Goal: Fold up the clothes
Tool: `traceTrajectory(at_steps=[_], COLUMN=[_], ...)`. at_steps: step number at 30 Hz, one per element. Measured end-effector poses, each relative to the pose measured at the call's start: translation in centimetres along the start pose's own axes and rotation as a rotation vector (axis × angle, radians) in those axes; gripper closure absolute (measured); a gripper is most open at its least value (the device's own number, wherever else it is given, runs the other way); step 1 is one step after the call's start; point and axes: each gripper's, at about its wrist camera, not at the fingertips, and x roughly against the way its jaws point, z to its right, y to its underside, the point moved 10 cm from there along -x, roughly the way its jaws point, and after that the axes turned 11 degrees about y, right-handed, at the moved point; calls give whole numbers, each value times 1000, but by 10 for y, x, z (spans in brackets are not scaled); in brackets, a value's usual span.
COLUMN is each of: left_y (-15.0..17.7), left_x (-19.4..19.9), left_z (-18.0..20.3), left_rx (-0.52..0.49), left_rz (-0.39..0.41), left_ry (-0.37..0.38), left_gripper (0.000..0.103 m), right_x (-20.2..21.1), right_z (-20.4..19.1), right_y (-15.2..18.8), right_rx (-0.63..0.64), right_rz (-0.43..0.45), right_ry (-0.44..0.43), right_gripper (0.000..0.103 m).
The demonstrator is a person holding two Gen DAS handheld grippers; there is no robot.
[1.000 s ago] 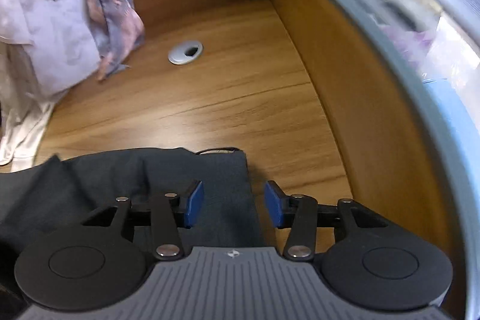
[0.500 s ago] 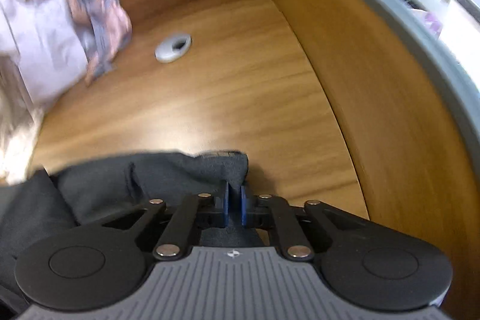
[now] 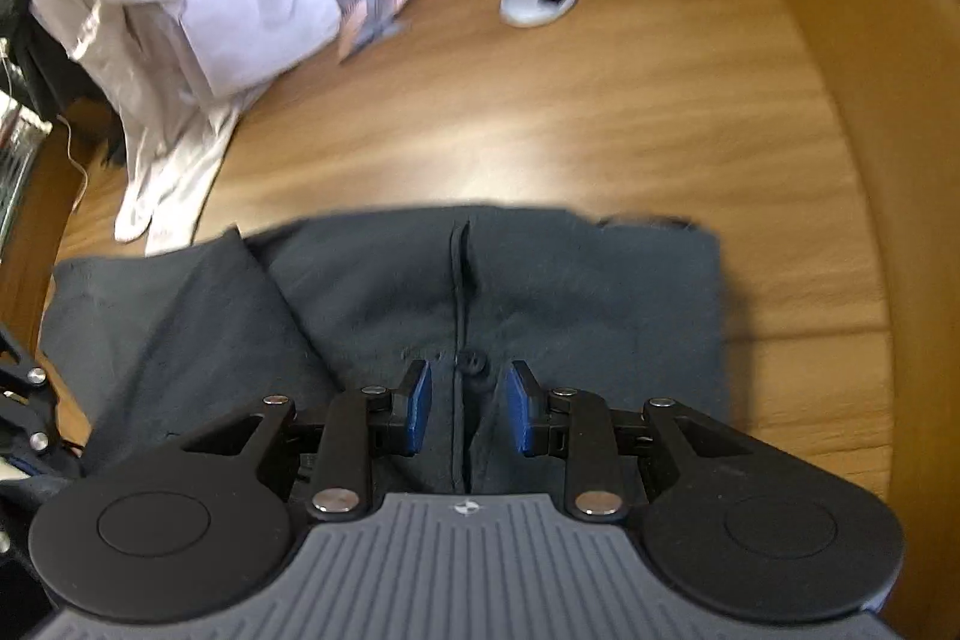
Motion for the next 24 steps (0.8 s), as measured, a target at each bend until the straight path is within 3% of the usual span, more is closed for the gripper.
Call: traceTrajectory(at_steps=[8, 11, 19, 20, 24], left_y=[5, 8, 9, 9, 7], left_x=[-1, -3, -3, -3, -5], left_z=[-1, 0, -2, -2, -2], left_rx=[26, 37, 53, 50, 34], left_rz=[35, 43, 68, 68, 63], left_ry=[-20, -29, -37, -37, -41], left_gripper=[82, 82, 82, 82, 82], right_x=[-28, -23, -3, 1, -4], right_z=[-9, -14, -30, -31, -11], right_y=[11, 9, 0, -1, 1], right_rx=[-66, -39, 41, 53, 77], right_rz=[-137, -99, 29, 53, 64], right_ry=[-130, -136, -134, -130, 96], right_gripper=[72, 81, 91, 91, 92])
